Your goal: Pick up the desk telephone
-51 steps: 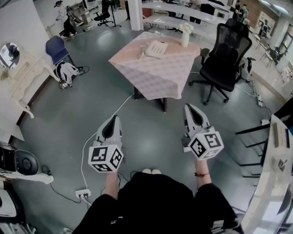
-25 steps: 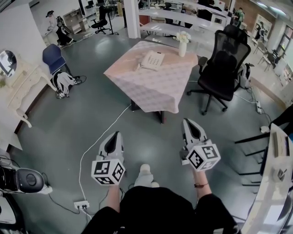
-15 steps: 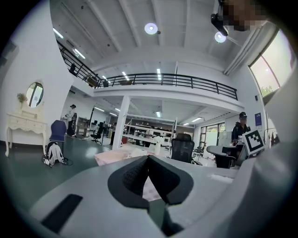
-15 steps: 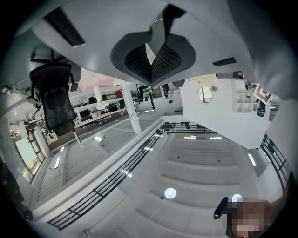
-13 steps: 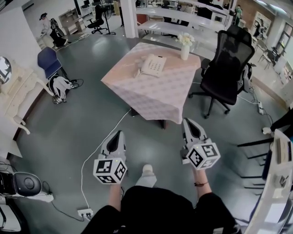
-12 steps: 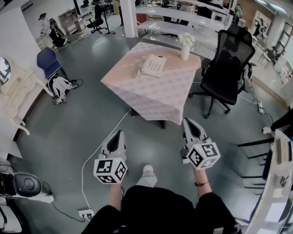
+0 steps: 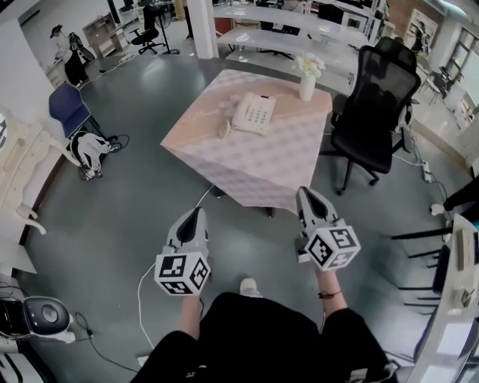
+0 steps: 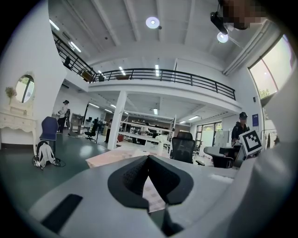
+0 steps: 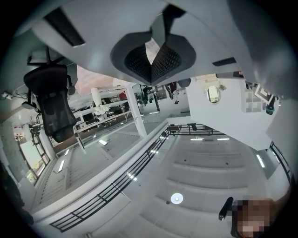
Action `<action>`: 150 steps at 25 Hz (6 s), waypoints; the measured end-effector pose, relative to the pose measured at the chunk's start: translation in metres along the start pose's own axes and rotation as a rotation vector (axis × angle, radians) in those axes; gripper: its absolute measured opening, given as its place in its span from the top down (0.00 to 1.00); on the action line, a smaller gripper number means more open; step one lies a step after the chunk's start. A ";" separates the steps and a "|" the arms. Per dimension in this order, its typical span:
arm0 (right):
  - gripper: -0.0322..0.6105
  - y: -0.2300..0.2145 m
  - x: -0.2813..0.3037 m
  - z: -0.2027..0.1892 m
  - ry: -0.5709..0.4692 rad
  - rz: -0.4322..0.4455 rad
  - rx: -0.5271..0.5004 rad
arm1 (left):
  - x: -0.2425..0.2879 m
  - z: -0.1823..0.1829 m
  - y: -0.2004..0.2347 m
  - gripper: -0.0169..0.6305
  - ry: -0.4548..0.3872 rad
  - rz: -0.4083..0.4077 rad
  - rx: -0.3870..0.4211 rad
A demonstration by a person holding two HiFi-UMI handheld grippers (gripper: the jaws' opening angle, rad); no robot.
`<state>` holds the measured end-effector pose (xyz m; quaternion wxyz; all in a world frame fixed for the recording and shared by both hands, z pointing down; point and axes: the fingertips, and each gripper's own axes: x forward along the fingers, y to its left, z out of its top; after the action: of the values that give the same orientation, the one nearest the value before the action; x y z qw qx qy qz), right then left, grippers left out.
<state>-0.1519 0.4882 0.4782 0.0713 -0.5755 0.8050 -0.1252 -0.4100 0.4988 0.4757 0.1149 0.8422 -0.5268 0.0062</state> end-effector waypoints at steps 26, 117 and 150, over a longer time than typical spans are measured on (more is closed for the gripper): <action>0.96 -0.056 0.154 -0.016 0.039 -0.041 0.034 | 0.152 -0.005 0.071 0.98 0.068 -0.042 -0.037; 0.56 -0.265 0.478 -0.166 0.576 -0.184 0.754 | 0.598 -0.136 0.106 0.51 0.936 -0.636 -0.447; 0.57 -0.254 0.478 -0.160 0.568 -0.155 0.755 | 0.591 -0.131 0.103 0.50 0.946 -0.586 -0.386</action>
<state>-0.1190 -0.0221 0.7173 0.0430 -0.5105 0.6458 -0.5661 -0.2240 -0.0422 0.7004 0.4857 0.8222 -0.1550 0.2533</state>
